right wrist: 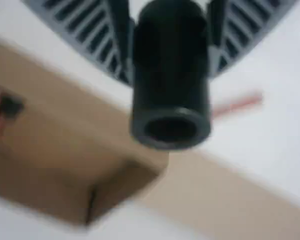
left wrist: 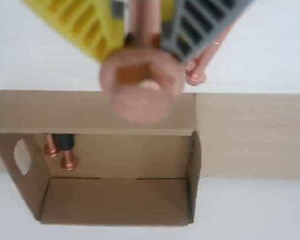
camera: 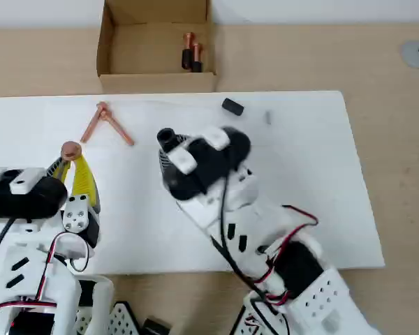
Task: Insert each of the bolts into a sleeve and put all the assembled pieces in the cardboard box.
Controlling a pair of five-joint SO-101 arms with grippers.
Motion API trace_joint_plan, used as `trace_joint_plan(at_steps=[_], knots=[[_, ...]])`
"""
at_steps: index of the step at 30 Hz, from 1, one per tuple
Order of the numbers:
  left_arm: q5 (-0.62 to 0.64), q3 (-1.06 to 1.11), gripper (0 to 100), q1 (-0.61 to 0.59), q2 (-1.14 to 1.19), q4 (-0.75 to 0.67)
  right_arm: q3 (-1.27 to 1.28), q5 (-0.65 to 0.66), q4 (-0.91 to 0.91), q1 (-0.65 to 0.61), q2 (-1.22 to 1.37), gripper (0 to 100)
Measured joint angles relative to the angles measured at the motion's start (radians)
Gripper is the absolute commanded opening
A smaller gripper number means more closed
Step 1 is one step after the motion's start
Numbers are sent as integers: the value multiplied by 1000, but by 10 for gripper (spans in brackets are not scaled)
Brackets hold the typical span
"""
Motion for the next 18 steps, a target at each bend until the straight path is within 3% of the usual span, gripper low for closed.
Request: trace_joint_plan(at_steps=[7,14,18], knots=[[-11,-5,5,0,0,-32,152,-5,-147,-3,-81,10],[57,-5,5,6,0,-183,229,-5,-157,-9,-84,10],[69,18,5,6,-2,-259,341,-3,-259,-9,-86,10]])
